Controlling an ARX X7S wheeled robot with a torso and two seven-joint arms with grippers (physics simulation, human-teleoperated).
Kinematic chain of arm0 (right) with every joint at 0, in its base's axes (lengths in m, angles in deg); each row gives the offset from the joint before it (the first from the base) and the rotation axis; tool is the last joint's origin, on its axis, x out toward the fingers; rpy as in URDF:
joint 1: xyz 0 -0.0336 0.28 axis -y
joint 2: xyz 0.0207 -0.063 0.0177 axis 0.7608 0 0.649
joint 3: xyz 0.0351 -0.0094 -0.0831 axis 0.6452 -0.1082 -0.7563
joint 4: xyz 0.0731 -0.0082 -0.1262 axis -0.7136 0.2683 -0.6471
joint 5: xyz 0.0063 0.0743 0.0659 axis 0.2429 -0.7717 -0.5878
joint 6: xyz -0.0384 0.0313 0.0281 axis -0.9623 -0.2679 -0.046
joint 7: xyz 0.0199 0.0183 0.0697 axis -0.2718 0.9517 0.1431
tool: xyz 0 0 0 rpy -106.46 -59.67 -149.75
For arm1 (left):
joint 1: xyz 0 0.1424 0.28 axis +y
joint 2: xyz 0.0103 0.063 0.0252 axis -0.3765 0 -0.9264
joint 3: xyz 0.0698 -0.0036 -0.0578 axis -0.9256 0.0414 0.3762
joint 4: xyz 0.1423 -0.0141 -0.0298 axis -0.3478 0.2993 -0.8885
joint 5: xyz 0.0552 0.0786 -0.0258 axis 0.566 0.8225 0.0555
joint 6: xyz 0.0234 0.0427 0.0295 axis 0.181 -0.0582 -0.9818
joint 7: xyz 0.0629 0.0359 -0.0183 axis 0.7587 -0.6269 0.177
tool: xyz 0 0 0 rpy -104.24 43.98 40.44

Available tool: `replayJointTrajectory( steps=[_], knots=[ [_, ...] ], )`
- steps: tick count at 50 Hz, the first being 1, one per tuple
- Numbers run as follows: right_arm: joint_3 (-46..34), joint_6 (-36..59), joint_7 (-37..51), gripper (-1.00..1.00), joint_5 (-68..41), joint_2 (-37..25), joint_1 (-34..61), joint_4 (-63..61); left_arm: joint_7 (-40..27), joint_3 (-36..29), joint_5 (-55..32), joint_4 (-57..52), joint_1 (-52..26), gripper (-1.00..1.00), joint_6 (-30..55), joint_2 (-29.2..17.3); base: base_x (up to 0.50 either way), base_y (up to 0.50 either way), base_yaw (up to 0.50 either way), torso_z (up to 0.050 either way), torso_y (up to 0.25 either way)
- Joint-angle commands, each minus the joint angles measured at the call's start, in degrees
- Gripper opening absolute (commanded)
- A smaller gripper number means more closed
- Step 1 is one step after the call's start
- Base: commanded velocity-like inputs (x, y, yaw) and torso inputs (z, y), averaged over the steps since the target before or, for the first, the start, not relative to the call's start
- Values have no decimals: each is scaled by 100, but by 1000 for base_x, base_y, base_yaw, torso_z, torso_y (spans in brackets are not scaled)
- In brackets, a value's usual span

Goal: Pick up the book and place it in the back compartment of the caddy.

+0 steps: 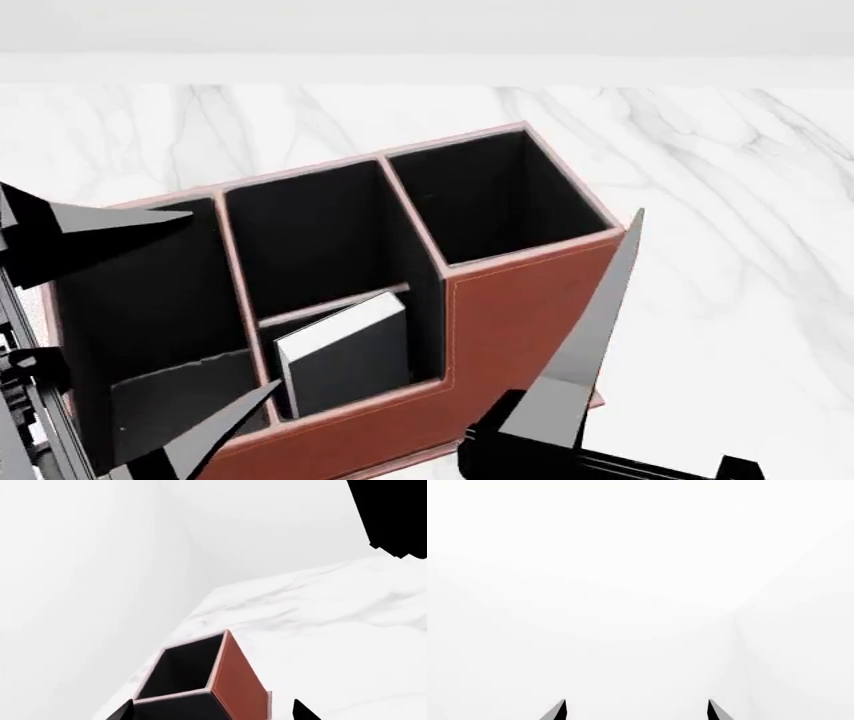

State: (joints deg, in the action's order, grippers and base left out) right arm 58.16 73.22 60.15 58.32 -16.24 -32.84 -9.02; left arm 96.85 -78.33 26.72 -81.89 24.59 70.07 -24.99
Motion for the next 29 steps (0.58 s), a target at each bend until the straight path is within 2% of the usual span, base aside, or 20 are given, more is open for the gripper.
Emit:
replayJointTrajectory(
  steps=[1, 8, 13, 15, 22, 29],
  knots=[
    [63, 23, 22, 100, 1, -25, -33, -204, -155, -38, -13, -525, 12, 100, 140, -97, 0, 0, 0, 0, 0],
    [89, -97, 63, 100, 65, -86, -233, -422, -474, 26, -412, -602, 43, 100, 14, -250, 0, 0, 0, 0, 0],
    [82, -191, 92, 100, 131, -99, -307, -446, -1678, 133, -1926, -602, 0, 100, -288, -843, 0, 0, 0, 0, 0],
    [75, -212, 96, 100, 148, -100, -334, -461, -1925, 124, -2208, -593, -49, 100, -313, -952, 0, 0, 0, 0, 0],
    [57, -443, 135, 100, 277, -154, -576, -541, -2452, 89, -2782, -582, -52, 100, -602, -1272, 0, 0, 0, 0, 0],
    [80, -526, 163, 100, 342, -160, -644, -560, -2697, 25, -3035, -576, -30, 100, -808, -1458, 0, 0, 0, 0, 0]
  ],
)
